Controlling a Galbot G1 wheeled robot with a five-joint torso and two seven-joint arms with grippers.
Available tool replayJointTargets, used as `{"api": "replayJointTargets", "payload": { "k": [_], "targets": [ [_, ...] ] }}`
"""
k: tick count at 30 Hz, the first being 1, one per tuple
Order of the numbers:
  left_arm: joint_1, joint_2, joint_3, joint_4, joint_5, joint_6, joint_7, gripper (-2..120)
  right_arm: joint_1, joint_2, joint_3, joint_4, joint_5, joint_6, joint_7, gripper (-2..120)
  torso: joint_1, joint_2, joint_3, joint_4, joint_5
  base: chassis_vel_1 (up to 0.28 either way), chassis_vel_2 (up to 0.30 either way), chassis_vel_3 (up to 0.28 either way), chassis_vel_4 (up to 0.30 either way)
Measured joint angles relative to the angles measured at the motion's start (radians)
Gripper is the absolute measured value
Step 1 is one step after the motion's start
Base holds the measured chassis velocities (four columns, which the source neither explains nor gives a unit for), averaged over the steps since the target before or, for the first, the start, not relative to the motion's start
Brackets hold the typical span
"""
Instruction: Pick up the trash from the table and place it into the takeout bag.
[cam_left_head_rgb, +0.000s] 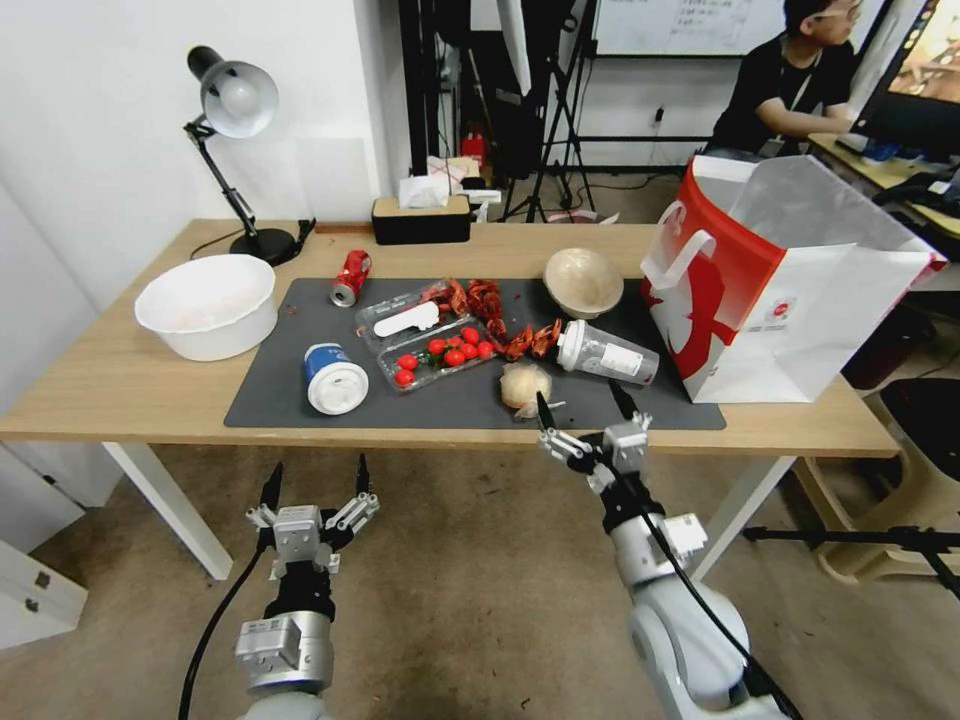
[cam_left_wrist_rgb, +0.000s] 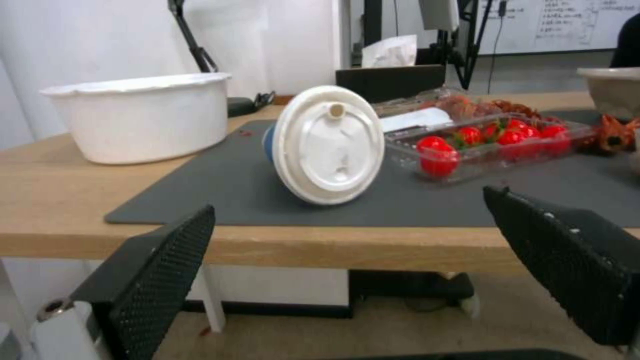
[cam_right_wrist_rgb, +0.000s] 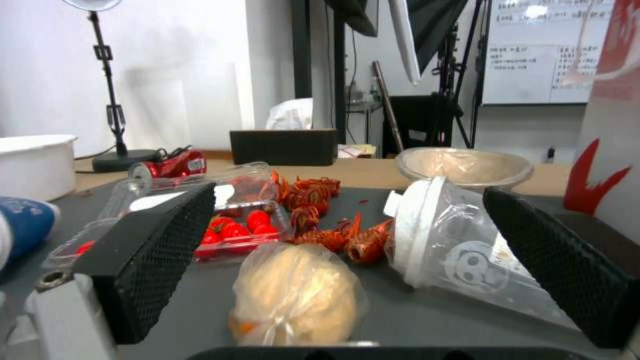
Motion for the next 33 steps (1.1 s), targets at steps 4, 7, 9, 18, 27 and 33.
{"api": "replayJointTargets", "payload": {
  "k": [4,7,9,18,27,33],
  "targets": [
    [-0.003,0.012,-0.004,0.012,-0.009,-0.002,0.008,100,0.190,-0.067,-0.032,-0.095,0.099,-0.046,-0.001,100,0.000,0.000,0.000,-0.0007,-0.0003,0.000,0.000,0.000,0.000],
    [-0.004,0.021,-0.004,0.017,-0.016,-0.003,0.009,100,0.258,-0.069,-0.056,-0.127,0.126,-0.112,0.026,100,0.000,0.000,0.000,-0.0003,-0.0001,0.000,0.000,0.000,0.000],
    [-0.005,0.026,-0.008,0.018,-0.020,-0.003,0.009,100,0.291,-0.071,-0.078,-0.140,0.144,-0.171,0.043,100,0.000,0.000,0.000,-0.0005,-0.0001,0.000,0.000,0.000,0.000],
    [0.002,0.028,-0.049,0.011,-0.037,-0.005,0.007,100,0.473,-0.047,-0.210,-0.219,0.173,-0.485,0.205,100,0.000,0.000,0.000,-0.0002,-0.0002,0.000,0.000,0.000,0.000],
    [0.003,0.030,-0.060,0.012,-0.048,-0.009,0.005,100,0.472,-0.033,-0.219,-0.196,0.199,-0.645,0.278,95,0.000,0.000,0.000,-0.0004,-0.0001,0.000,0.000,0.000,0.000],
    [0.002,0.027,-0.059,0.013,-0.045,-0.009,0.001,100,0.467,-0.034,-0.215,-0.193,0.209,-0.656,0.286,81,0.000,0.000,0.000,-0.0003,0.0000,0.000,0.000,0.000,0.000]
  ]
}}
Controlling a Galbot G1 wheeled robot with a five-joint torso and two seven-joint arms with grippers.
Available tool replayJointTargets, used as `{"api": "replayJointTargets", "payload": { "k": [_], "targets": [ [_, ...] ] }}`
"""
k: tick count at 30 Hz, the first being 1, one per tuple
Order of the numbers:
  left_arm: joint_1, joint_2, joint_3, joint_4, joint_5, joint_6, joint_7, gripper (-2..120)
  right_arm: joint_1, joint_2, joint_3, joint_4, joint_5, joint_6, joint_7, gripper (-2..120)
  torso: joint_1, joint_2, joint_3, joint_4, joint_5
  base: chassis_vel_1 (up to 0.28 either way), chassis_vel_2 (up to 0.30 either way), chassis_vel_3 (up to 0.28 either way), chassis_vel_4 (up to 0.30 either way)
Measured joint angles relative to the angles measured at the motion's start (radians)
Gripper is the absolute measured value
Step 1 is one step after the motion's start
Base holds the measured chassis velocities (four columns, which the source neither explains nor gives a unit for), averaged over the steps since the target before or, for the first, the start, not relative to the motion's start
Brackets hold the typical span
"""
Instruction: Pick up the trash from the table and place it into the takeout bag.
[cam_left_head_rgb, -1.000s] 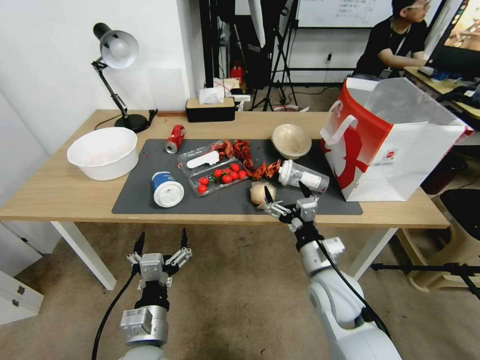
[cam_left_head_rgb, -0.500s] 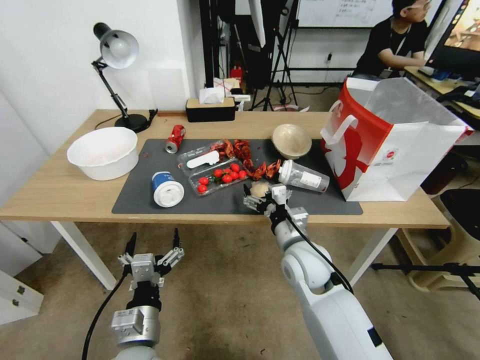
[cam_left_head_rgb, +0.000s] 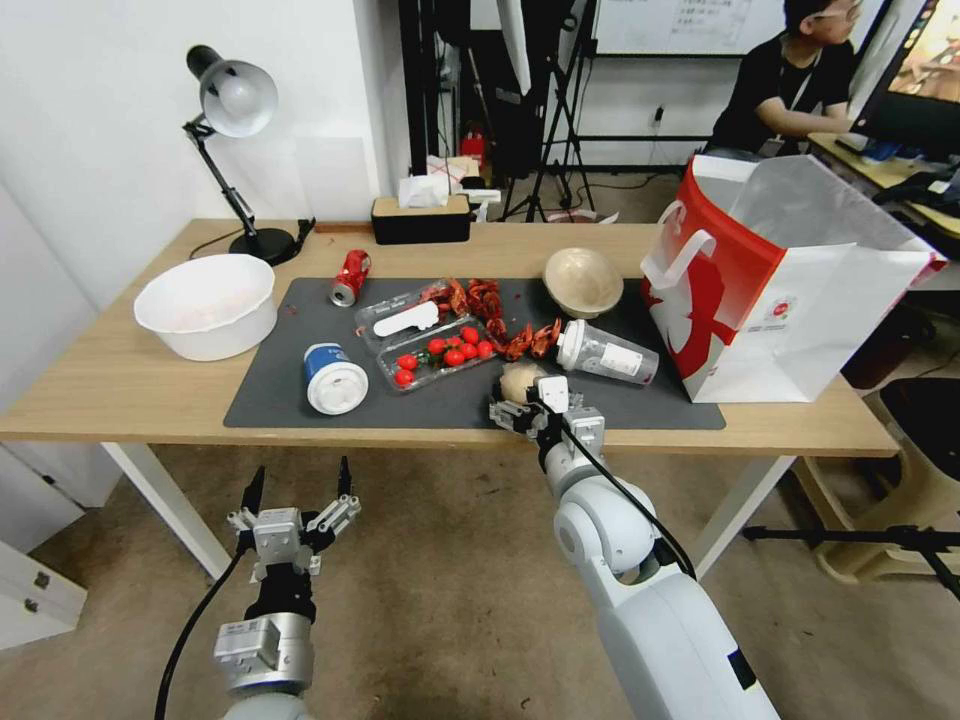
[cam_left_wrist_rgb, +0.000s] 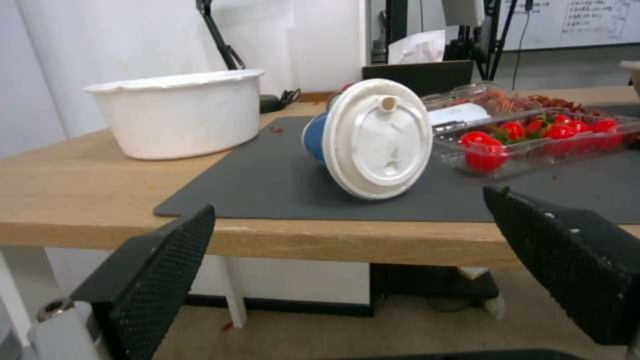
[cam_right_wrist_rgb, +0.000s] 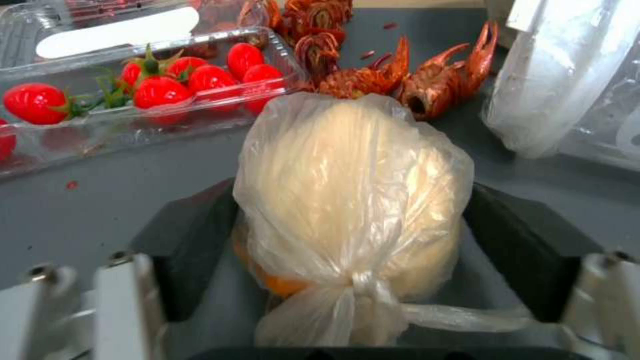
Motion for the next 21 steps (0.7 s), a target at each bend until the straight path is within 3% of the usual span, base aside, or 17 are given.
{"api": "replayJointTargets", "payload": {
  "k": [6,8,14,16,18,21],
  "targets": [
    [0.001,0.000,-0.001,-0.001,0.003,0.000,-0.001,100,-0.001,-0.003,0.005,0.001,0.013,0.002,-0.001,65,0.000,0.000,0.000,0.0000,0.0000,0.000,0.000,0.000,0.000],
    [0.003,0.000,-0.001,-0.005,0.004,0.000,-0.001,100,-0.002,-0.005,0.006,0.001,0.015,0.017,-0.004,51,0.000,0.000,0.000,0.0000,0.0000,0.000,0.000,0.000,0.000],
    [0.008,-0.003,0.001,-0.007,0.007,-0.009,-0.001,100,-0.009,-0.015,0.010,0.009,0.016,0.028,-0.007,32,0.000,0.000,0.000,0.0000,0.0001,0.000,0.000,0.000,0.000],
    [0.011,-0.003,0.004,-0.008,0.007,-0.013,-0.001,100,-0.017,-0.028,0.012,0.039,0.027,0.027,-0.008,23,0.000,0.000,0.000,0.0000,0.0002,0.000,0.000,0.000,0.000],
    [0.011,-0.003,0.004,-0.008,0.007,-0.013,-0.001,100,-0.017,-0.028,0.012,0.039,0.027,0.027,-0.008,23,0.000,0.000,0.000,0.0000,0.0002,0.000,0.000,0.000,0.000],
    [0.015,-0.003,0.004,-0.015,0.008,-0.014,-0.001,100,-0.021,-0.071,0.032,0.134,0.032,0.072,-0.031,13,0.000,0.000,0.000,0.0001,0.0001,0.000,0.000,0.000,0.000]
  ]
}}
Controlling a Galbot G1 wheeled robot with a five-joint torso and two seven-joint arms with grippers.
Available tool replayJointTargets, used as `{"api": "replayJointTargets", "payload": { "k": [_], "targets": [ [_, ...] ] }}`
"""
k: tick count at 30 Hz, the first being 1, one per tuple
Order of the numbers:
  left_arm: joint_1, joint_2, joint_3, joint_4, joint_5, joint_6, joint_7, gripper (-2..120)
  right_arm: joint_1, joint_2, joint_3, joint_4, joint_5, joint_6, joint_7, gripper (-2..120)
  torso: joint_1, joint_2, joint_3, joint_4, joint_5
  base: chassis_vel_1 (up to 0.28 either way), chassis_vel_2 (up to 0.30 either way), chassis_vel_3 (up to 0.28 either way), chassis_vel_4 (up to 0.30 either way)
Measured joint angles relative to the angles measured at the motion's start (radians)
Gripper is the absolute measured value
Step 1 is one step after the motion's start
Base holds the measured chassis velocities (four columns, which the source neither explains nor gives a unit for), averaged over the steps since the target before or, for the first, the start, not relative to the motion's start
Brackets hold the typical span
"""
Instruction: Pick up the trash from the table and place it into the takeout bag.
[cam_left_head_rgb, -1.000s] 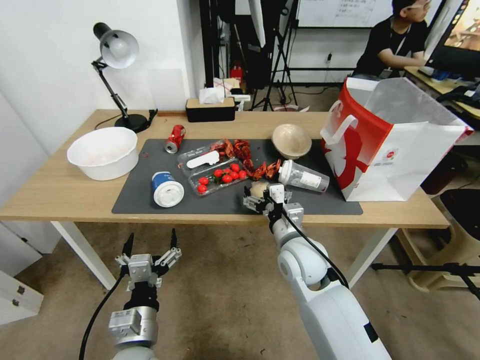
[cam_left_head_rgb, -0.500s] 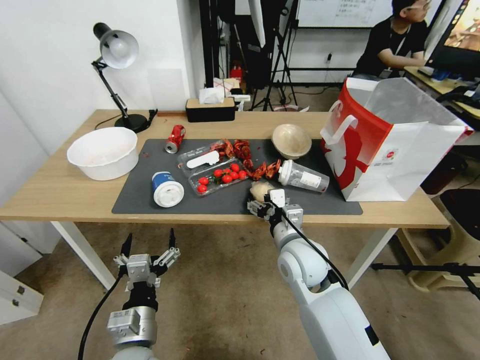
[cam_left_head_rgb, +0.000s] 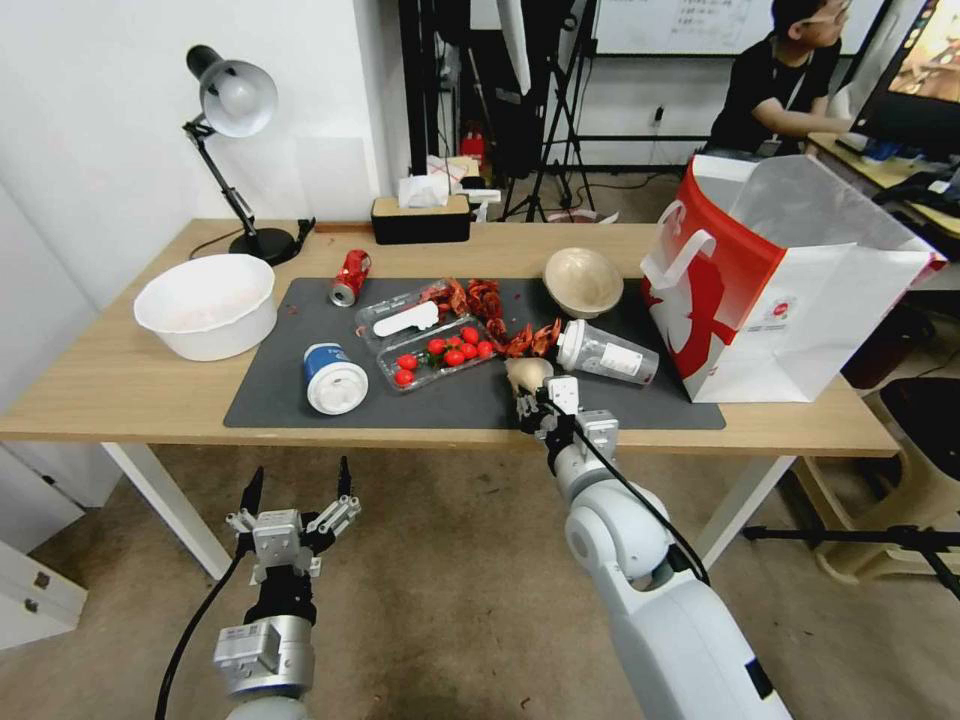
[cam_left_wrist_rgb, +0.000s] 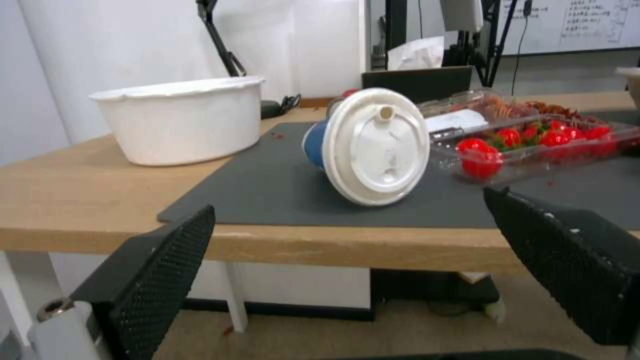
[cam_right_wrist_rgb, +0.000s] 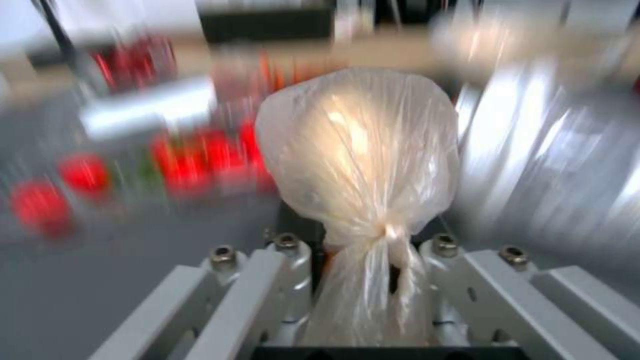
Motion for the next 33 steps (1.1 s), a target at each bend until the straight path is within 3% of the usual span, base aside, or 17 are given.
{"api": "replayJointTargets", "payload": {
  "k": [3,10,20,29,32,33],
  "targets": [
    [-0.005,0.001,-0.021,-0.011,-0.005,0.000,0.000,100,0.018,-0.080,0.046,0.111,0.052,0.034,-0.025,7,0.000,0.000,0.000,-0.0003,0.0001,0.000,0.000,0.000,0.000],
    [0.006,0.002,-0.033,-0.023,-0.015,-0.001,-0.001,100,0.119,-0.202,0.146,0.182,0.164,0.094,0.006,7,0.000,0.000,0.000,0.0000,0.0003,0.000,0.000,0.000,0.000],
    [0.014,-0.003,-0.031,-0.026,-0.013,-0.008,-0.001,100,0.313,-0.361,0.313,0.019,0.324,0.091,0.073,7,0.000,0.000,0.000,-0.0001,0.0003,0.000,0.000,0.000,0.000],
    [0.009,-0.003,-0.031,-0.021,-0.013,-0.007,-0.001,100,0.401,-0.452,0.372,-0.138,0.402,-0.023,0.134,7,0.000,0.000,0.000,-0.0002,0.0002,0.000,0.000,0.000,0.000],
    [0.008,-0.004,-0.031,-0.019,-0.013,-0.007,-0.001,100,0.401,-0.457,0.370,-0.146,0.404,-0.038,0.134,14,0.000,0.000,0.000,-0.0002,0.0001,0.000,0.000,0.000,0.000],
    [0.007,-0.005,-0.030,-0.017,-0.013,-0.006,-0.001,100,0.401,-0.458,0.367,-0.151,0.404,-0.045,0.133,22,0.000,0.000,0.000,-0.0001,0.0000,0.000,0.000,0.000,0.000]
  ]
}}
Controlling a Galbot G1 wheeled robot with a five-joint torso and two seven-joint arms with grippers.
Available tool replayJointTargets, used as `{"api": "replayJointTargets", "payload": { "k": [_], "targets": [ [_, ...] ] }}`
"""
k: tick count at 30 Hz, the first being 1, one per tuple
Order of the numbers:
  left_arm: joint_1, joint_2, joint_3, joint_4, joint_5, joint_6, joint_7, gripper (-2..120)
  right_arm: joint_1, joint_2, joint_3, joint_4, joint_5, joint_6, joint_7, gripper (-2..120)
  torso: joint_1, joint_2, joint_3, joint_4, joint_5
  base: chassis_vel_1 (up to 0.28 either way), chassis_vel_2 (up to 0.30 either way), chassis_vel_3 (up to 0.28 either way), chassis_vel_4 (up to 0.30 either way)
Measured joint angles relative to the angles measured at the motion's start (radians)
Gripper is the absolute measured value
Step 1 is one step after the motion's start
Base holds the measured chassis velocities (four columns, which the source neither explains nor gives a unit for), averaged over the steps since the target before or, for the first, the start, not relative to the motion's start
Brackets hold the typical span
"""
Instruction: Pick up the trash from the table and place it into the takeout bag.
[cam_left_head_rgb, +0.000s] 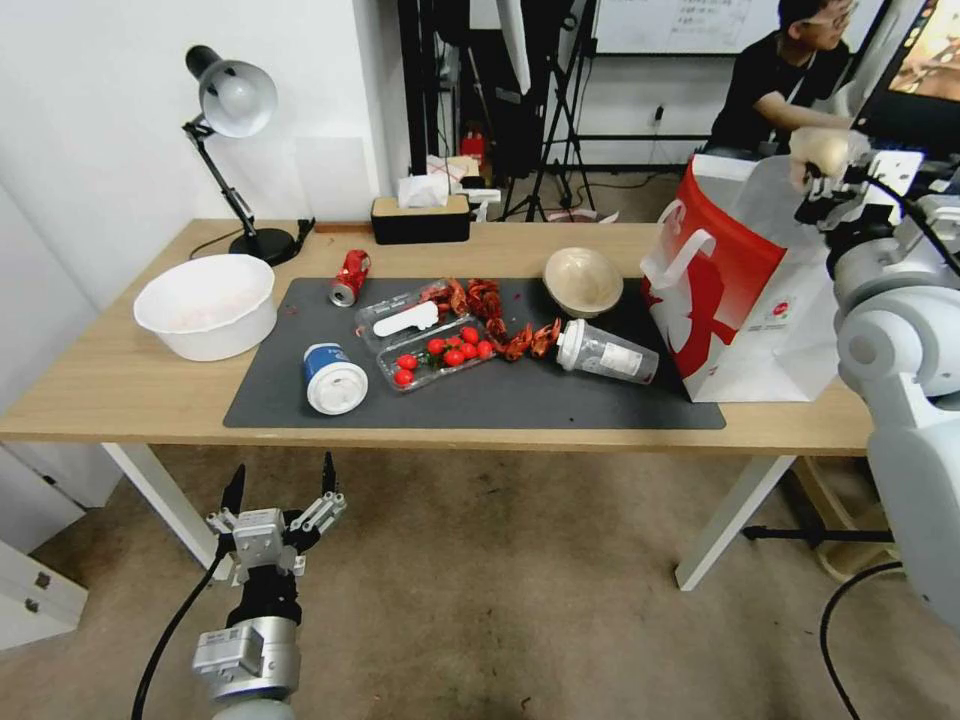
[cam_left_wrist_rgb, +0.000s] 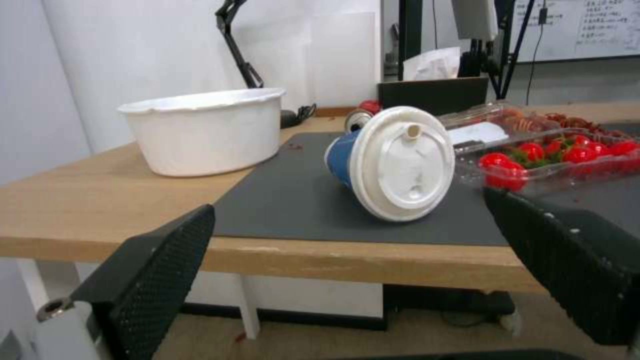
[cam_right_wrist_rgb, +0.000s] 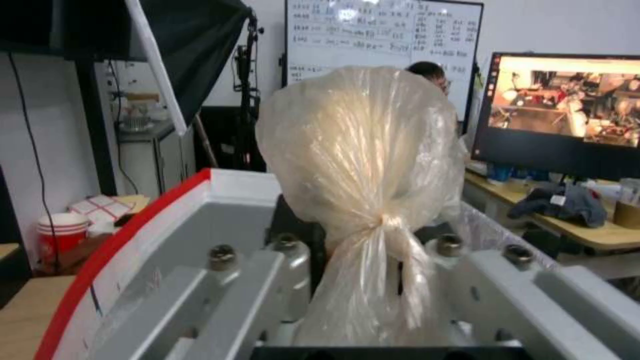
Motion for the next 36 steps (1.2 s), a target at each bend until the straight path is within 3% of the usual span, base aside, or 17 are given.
{"api": "replayJointTargets", "payload": {
  "k": [11,14,16,17,21,27,36],
  "targets": [
    [0.006,-0.005,0.003,-0.004,0.005,0.003,0.000,100,0.001,0.006,-0.023,-0.013,-0.034,-0.003,-0.008,57,0.000,0.000,0.000,0.0001,0.0000,0.000,0.000,0.000,0.000],
    [0.008,-0.008,0.003,-0.007,0.007,0.003,0.000,100,-0.005,0.007,-0.028,-0.012,-0.050,-0.003,-0.011,73,0.000,0.000,0.000,0.0000,0.0000,0.000,0.000,0.000,0.000],
    [0.008,-0.008,0.003,-0.007,0.007,0.003,0.000,100,-0.006,0.007,-0.028,-0.012,-0.051,-0.003,-0.011,76,0.000,0.000,0.000,0.0000,-0.0001,0.000,0.000,0.000,0.000],
    [0.010,-0.008,0.003,-0.008,0.008,0.003,0.000,100,-0.008,0.007,-0.028,-0.010,-0.053,-0.002,-0.012,84,0.000,0.000,0.000,0.0000,-0.0001,0.000,0.000,0.000,0.000],
    [0.013,-0.008,0.003,-0.014,0.009,0.003,-0.001,100,-0.009,0.003,-0.029,-0.006,-0.054,0.001,-0.013,97,0.000,0.000,0.000,0.0000,-0.0001,0.000,0.000,0.000,0.000],
    [0.015,-0.008,0.003,-0.021,0.009,0.002,-0.001,100,-0.021,0.000,-0.029,0.012,-0.040,0.036,-0.021,100,0.000,0.000,0.000,0.0000,0.0000,0.000,0.000,0.000,0.000],
    [0.019,-0.009,0.004,-0.027,0.008,0.000,0.000,100,-0.083,0.000,-0.012,0.132,0.061,0.141,-0.089,100,0.000,0.000,0.000,0.0001,-0.0002,0.000,0.000,0.000,0.000]
  ]
}}
